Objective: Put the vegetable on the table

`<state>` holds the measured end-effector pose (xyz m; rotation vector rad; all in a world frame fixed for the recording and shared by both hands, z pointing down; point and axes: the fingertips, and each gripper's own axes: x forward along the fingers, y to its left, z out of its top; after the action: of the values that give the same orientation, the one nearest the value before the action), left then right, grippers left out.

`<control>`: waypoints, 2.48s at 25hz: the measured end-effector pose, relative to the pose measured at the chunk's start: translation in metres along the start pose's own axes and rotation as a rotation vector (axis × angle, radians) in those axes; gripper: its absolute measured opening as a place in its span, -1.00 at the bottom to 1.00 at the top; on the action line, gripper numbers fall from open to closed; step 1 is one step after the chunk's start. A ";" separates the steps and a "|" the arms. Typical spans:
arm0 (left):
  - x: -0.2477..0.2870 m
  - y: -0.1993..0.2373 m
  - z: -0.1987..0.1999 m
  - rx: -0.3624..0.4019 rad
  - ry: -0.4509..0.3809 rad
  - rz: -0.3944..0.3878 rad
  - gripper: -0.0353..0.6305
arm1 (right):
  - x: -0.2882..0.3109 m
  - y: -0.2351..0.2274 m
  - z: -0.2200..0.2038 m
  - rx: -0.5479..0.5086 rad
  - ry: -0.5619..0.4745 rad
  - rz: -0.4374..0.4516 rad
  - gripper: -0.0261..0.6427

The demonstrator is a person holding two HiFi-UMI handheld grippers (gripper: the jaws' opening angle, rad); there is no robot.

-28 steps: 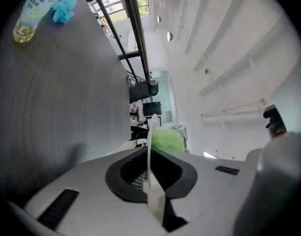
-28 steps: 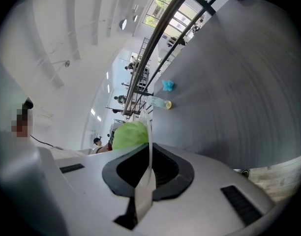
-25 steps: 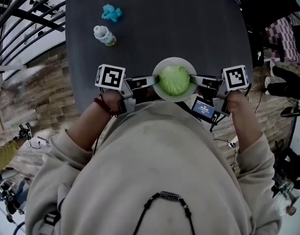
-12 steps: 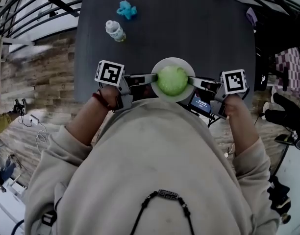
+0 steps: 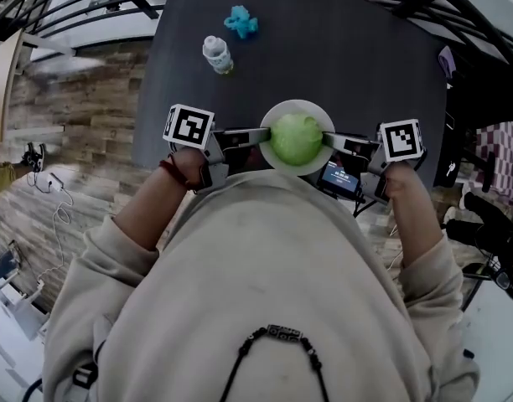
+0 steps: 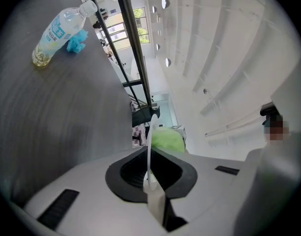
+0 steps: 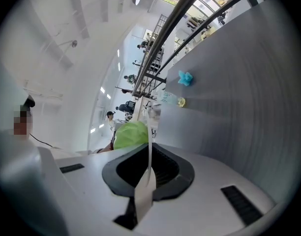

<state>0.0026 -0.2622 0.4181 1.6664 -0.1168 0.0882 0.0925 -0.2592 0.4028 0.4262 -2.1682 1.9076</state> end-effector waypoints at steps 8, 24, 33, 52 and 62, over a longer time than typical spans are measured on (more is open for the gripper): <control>0.001 0.003 -0.005 -0.044 -0.026 -0.022 -0.85 | 0.005 -0.006 -0.003 0.014 0.029 -0.006 -0.85; 0.006 0.011 -0.013 -0.068 -0.014 -0.009 -0.85 | 0.007 -0.020 -0.010 0.031 0.044 0.016 -0.85; 0.007 0.019 -0.014 -0.076 -0.018 0.008 -0.85 | 0.011 -0.029 -0.013 0.041 0.052 0.015 -0.85; 0.015 0.050 -0.012 -0.067 0.020 0.045 -0.85 | 0.012 -0.054 -0.013 0.088 0.038 0.004 -0.85; 0.025 0.064 -0.013 -0.107 -0.003 0.020 -0.85 | 0.010 -0.071 -0.013 0.092 0.035 0.015 -0.85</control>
<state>0.0197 -0.2562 0.4854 1.5584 -0.1377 0.0929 0.1077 -0.2554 0.4736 0.3906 -2.0734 2.0133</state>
